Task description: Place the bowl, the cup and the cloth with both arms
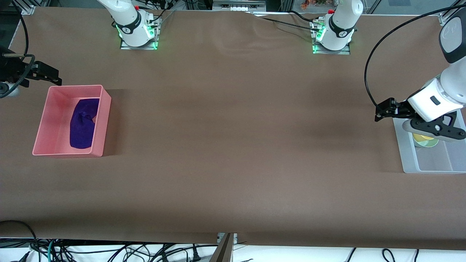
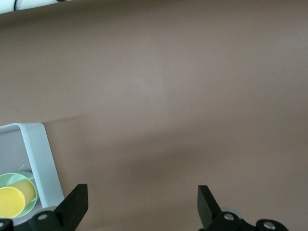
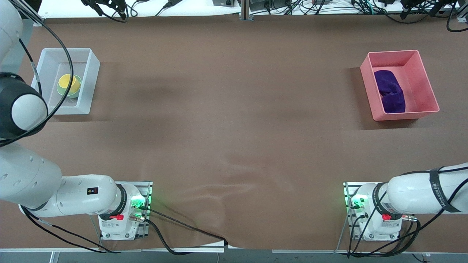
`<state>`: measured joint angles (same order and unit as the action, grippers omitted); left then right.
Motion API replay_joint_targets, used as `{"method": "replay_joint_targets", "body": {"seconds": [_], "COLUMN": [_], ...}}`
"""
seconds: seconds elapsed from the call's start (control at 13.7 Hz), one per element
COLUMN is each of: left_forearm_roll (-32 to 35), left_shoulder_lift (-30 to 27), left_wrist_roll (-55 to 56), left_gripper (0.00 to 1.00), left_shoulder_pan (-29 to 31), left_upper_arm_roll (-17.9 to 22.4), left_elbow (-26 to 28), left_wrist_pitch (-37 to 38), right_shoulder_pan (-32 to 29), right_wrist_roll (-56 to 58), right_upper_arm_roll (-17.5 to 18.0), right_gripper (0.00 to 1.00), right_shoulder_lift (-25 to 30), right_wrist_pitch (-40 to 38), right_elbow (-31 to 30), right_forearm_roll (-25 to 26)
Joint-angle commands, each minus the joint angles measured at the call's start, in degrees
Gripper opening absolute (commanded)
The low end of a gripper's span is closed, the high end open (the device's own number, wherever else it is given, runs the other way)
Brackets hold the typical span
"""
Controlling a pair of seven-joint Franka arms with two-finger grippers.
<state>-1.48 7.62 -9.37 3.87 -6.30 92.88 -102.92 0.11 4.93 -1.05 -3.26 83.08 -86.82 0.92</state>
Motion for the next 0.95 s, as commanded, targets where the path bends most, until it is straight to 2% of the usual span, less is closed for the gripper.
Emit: {"method": "replay_joint_targets", "body": {"seconds": [0.0,0.37,0.88], "left_forearm_roll": [2.51,3.15,3.15], "left_shoulder_lift": [-11.73,-12.54,-12.36], "left_wrist_roll": [2.33,5.68,5.77], "left_gripper": [1.0,1.0,1.0], "left_shoulder_pan": [-3.42,-6.33,-6.69], "left_upper_arm_roll": [2.52,3.31,3.57], "left_elbow": [13.36,13.82,13.55], "left_wrist_pitch": [-3.78,-2.64,-2.37], "right_shoulder_pan": [-0.2,-0.2,-0.2], "right_wrist_roll": [-0.63,-0.63,-0.54], "right_upper_arm_roll": [0.26,0.26,0.18], "right_gripper": [1.0,1.0,1.0], "right_shoulder_lift": [-0.35,-0.35,-0.35], "right_wrist_pitch": [-1.17,-1.17,-0.99], "right_elbow": [1.48,1.48,1.48], "right_forearm_roll": [0.66,0.57,0.57]}}
